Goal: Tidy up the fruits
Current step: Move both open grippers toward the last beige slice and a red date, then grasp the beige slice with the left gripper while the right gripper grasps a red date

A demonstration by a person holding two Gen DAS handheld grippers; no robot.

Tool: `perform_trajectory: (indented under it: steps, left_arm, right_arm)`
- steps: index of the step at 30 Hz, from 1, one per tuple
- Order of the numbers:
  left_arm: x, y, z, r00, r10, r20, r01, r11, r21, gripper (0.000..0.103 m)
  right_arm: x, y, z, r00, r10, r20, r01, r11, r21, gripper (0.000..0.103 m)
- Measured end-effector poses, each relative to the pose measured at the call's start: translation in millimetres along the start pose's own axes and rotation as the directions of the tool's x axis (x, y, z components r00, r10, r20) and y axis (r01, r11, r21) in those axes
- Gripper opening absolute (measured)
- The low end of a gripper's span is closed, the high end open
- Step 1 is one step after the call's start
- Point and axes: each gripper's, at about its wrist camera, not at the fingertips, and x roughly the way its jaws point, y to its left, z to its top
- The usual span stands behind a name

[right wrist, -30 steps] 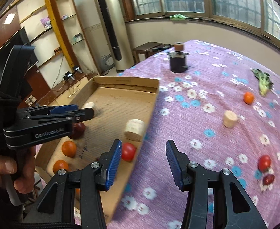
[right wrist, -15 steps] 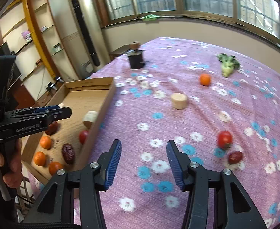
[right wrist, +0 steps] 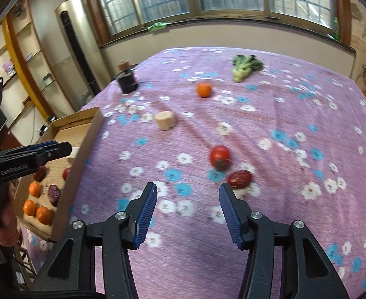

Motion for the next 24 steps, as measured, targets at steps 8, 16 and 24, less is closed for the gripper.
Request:
perform_trajectory:
  steps: [8,16,24]
  left_arm:
    - [23,-25,13,0.999,-0.032,-0.026,0.033,0.999,0.027,0.051]
    - [61,-48,36,0.998,-0.053,-0.041,0.054,0.998,0.028,0.051]
    - [109,-70,60,0.997,-0.028,-0.078,0.029,0.999,0.022,0.051]
  right_arm:
    - [8,-25,2,0.999,-0.038,-0.001,0.038,0.999,0.022,0.054]
    - [40,-34,7,0.997,-0.057,-0.042,0.057,0.998,-0.004,0.053]
    - [61,-32,7,0.995,-0.075,-0.069,0.073,0.997,-0.037,0.043]
